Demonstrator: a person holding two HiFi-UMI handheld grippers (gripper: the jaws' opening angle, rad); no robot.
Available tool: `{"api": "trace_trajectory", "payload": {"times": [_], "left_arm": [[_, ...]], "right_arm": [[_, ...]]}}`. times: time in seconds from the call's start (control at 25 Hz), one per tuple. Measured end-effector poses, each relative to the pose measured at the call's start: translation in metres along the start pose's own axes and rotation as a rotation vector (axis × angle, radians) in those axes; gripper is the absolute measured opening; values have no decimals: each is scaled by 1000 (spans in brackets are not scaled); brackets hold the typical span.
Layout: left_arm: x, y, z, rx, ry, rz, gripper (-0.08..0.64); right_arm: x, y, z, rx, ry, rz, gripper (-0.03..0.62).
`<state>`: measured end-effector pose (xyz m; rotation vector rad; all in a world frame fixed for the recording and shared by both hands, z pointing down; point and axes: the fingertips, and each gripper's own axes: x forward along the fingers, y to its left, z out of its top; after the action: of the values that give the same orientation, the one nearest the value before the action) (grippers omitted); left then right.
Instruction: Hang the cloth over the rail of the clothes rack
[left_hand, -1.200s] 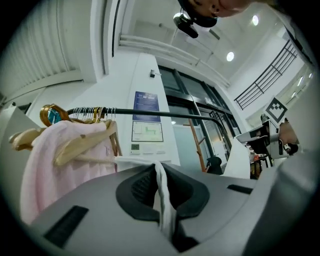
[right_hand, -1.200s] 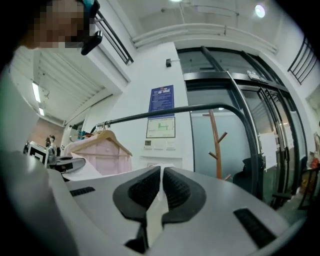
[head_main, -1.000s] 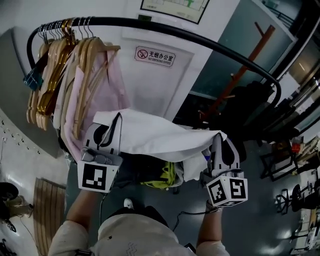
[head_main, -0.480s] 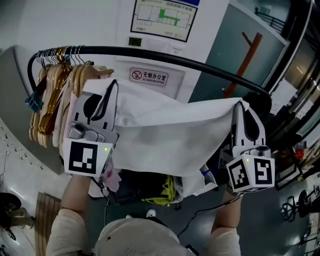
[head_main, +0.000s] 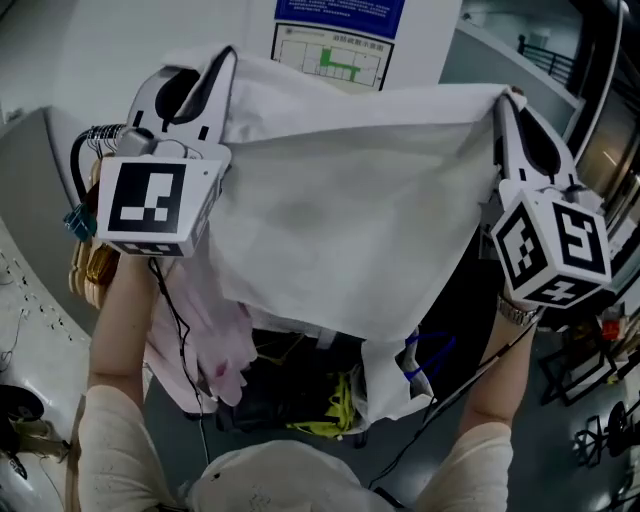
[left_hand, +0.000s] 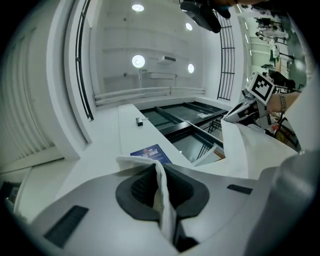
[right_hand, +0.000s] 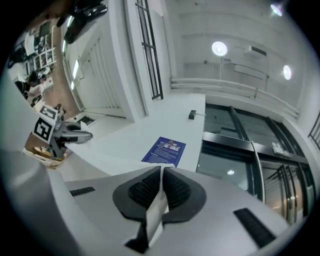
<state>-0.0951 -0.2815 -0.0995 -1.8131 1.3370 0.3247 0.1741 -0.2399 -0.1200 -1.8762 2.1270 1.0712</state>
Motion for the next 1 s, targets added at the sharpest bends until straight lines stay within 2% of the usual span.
{"api": "trace_trajectory", "payload": {"times": [0.2,0.32,0.4,0.6,0.76,0.88,1.0], "left_arm": [[62,21,9,31,32,-22,14],[92,26,-8,67,98,-33,14],[103,24,-24,95,144,-34,14],[118,7,-68,131,235,-65,14],[125,0,-87,136,289,-97,14],[130,-4,-101,172,382,-129,14],[133,-12,-119,211,494,-163,14]], "right_arm": [[43,-26,21,-74,-29,-22,23],[64,-29,19,-123,-23,-21,23],[75,-28,6,-118,4,3,23],[97,-27,-40,-101,79,84,23],[113,-24,-64,-111,121,161,23],[120,-19,-81,-143,166,266,24],[123,-13,-108,-196,257,387,25]]}}
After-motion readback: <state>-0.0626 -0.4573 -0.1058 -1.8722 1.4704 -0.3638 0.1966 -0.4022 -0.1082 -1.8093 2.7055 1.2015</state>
